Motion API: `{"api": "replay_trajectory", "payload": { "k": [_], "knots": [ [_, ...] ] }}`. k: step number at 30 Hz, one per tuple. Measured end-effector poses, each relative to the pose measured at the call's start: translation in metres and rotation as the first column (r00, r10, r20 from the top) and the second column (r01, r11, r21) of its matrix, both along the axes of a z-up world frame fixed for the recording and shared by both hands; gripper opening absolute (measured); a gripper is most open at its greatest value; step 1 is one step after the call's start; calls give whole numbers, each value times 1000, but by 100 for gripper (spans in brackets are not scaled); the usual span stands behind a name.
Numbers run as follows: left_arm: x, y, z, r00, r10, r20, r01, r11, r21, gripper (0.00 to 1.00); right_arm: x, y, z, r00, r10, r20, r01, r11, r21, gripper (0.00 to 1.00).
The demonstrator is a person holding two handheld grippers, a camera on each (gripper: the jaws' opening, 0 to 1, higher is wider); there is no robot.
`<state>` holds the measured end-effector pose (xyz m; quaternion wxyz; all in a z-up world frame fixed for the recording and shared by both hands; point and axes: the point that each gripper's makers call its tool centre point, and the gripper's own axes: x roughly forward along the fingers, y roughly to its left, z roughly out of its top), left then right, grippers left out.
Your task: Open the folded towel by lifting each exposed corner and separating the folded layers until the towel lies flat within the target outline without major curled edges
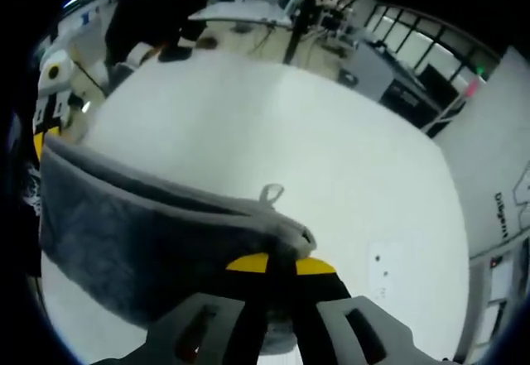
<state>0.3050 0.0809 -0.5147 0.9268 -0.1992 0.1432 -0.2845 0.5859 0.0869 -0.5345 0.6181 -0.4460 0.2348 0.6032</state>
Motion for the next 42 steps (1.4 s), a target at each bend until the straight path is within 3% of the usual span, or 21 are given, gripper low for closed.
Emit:
{"api": "replay_trajectory", "payload": {
  "k": [19, 42],
  "knots": [
    [1, -21, 14, 998, -37, 58, 36, 999, 33, 2, -9, -10, 3, 1000, 6, -6, -6, 998, 63, 3],
    [5, 2, 1, 995, 48, 84, -61, 986, 153, 10, -23, -10, 0, 1000, 26, 0, -25, 994, 102, 2]
  ]
}}
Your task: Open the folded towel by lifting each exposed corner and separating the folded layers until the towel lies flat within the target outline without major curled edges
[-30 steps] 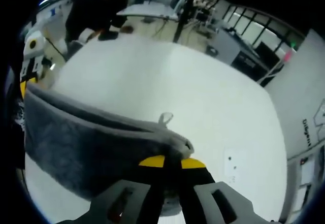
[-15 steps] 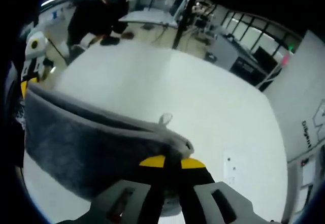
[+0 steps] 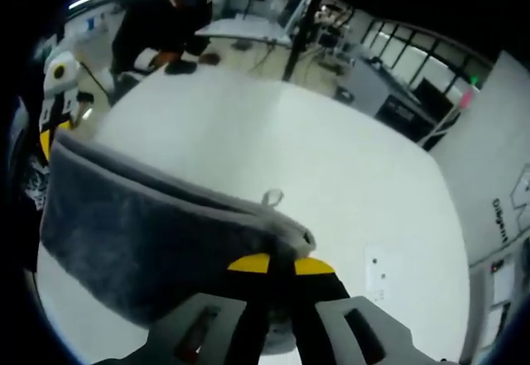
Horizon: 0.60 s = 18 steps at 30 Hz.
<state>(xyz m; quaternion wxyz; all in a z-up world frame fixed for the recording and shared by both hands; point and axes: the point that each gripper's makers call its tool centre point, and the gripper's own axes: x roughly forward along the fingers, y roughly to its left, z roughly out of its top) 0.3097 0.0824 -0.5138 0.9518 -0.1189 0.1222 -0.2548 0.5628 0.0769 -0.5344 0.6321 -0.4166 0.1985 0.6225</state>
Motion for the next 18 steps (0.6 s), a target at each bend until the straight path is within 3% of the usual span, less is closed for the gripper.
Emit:
{"api": "replay_trajectory", "payload": {
  "k": [8, 15, 18],
  "knots": [
    [2, 10, -5, 999, 33, 0, -33, 999, 20, 12, 2, 1, -2, 1000, 1, -2, -1, 1000, -1, 2],
    [0, 18, -15, 998, 42, -46, -44, 998, -33, 8, 2, 9, -8, 1000, 20, 1, -20, 1000, -5, 2],
    [-1, 19, -19, 997, 55, -47, -55, 998, -10, 10, 0, 13, -9, 1000, 29, 0, -29, 1000, -9, 2]
  ]
}}
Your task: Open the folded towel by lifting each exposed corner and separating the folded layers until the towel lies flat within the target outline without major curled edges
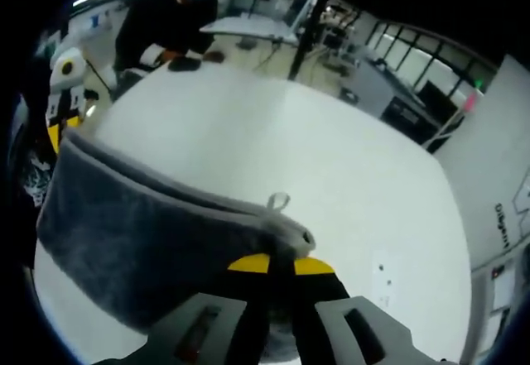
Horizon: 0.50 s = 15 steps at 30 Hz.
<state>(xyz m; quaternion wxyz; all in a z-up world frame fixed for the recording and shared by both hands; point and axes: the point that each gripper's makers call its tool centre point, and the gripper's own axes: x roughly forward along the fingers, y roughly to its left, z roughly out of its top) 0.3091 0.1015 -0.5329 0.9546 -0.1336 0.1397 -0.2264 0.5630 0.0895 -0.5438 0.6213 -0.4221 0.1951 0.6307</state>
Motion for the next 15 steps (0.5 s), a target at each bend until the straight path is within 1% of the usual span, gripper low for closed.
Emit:
{"api": "replay_trajectory", "payload": {
  "k": [6, 8, 10, 11, 15],
  "knots": [
    [5, 8, -6, 1000, 26, -6, -26, 1000, 12, 17, -1, 2, -1, 1000, 8, 0, -8, 1000, -7, 2],
    [7, 10, -7, 999, 39, 1, -39, 999, 20, 21, -1, 2, -1, 1000, 8, -1, -8, 1000, -8, 2],
    [9, 13, -7, 999, 49, 1, -49, 998, 24, 22, -1, 2, -3, 1000, 9, -2, -9, 1000, -11, 2],
    [9, 15, -8, 999, 54, 2, -54, 998, 26, 21, 0, 1, -3, 1000, 8, -2, -8, 1000, -12, 2],
    [9, 14, -9, 999, 43, -10, -42, 999, 19, 10, 1, 1, -3, 1000, 7, -2, -7, 1000, -11, 2]
  ]
}}
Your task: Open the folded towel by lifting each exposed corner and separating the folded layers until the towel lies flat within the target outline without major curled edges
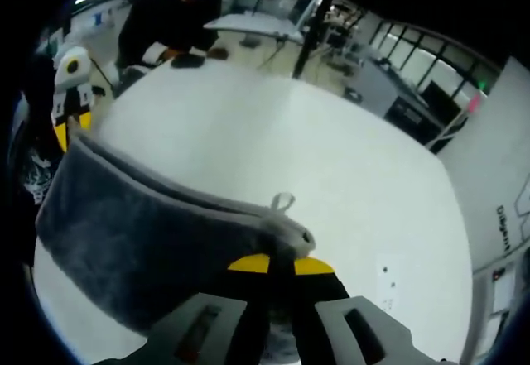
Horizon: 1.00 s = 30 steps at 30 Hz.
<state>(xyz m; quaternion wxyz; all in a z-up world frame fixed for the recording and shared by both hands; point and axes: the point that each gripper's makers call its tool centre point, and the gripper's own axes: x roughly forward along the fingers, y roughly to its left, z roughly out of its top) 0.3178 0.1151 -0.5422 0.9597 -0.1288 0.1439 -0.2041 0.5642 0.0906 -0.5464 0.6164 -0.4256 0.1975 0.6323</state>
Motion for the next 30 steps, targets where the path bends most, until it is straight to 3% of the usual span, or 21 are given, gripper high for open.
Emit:
{"api": "replay_trajectory", "payload": {
  "k": [6, 30],
  "knots": [
    [-2, -1, 5, 1000, -7, 7, 7, 1000, -15, 2, 2, 1, 2, 1000, 2, 1, -2, 1000, 0, 2],
    [-12, -31, 34, 993, -106, 53, 111, 988, -104, 0, 15, -2, 19, 1000, -11, 10, 11, 1000, 10, 2]
  ]
}}
